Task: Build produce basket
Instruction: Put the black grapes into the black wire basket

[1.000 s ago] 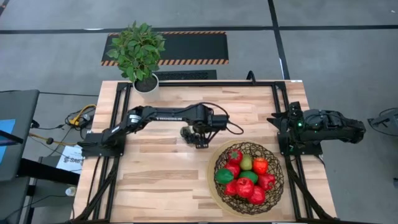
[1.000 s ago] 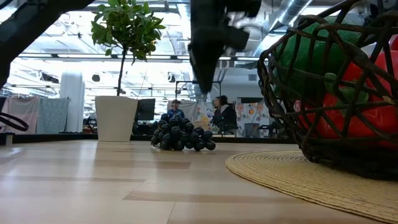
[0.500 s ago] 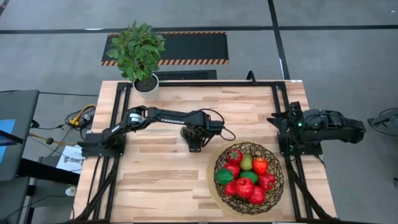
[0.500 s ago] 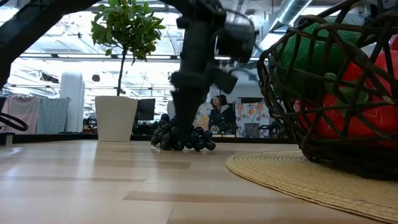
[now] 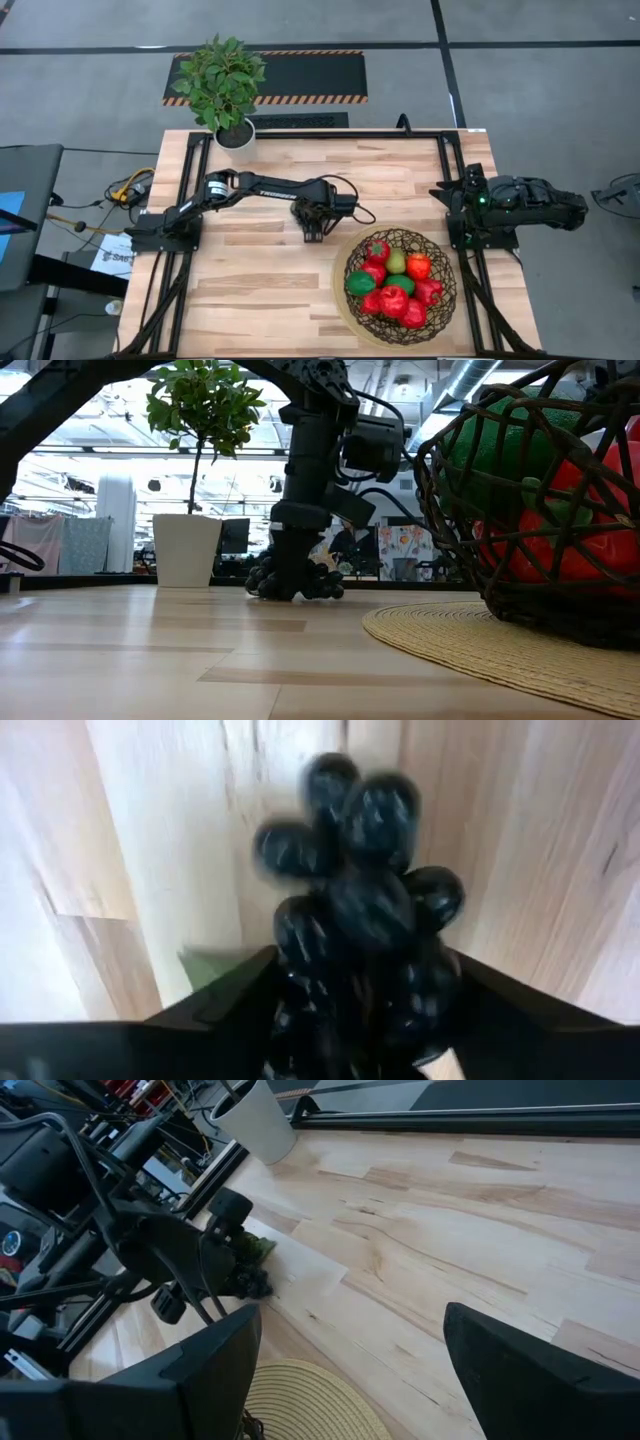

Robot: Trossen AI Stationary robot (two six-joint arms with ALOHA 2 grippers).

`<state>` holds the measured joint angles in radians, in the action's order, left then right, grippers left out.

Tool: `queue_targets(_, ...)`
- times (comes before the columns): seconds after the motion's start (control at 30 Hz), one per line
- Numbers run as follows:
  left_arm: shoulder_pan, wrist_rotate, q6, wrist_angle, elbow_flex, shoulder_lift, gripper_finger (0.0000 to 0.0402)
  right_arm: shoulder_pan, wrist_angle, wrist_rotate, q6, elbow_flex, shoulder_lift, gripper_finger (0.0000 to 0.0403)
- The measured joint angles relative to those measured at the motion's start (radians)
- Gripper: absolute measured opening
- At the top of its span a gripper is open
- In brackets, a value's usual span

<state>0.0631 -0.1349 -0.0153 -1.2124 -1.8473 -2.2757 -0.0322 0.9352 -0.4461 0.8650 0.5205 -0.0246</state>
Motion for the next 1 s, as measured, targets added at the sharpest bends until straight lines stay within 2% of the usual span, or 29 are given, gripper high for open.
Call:
queue_targets(0.2, -0.003, -0.002, 0.019, -0.004, 0.0, 0.0, 0.0154, 0.0, 0.0, 0.0, 0.0, 0.0, 0.0, 0.0333)
queue_targets(0.37, -0.013, -0.004, 0.037, -0.019, -0.015, 0.0, 0.0114, 0.0, 0.0, 0.0, 0.0, 0.0, 0.0, 0.0333)
queue_targets(0.63, -0.031, -0.008, 0.093, -0.081, -0.182, 0.0, 0.0104, 0.0, 0.0, 0.0, 0.0, 0.0, 0.0, 0.0333)
queue_targets(0.9, -0.072, -0.009, 0.185, -0.178, -0.505, 0.0, 0.0103, 0.0, 0.0, 0.0, 0.0, 0.0, 0.0, 0.0333)
queue_targets(1.0, -0.094, -0.001, 0.239, -0.048, -0.457, 0.08, 0.0103, 0.0, 0.0, 0.0, 0.0, 0.0, 0.0, 0.0333)
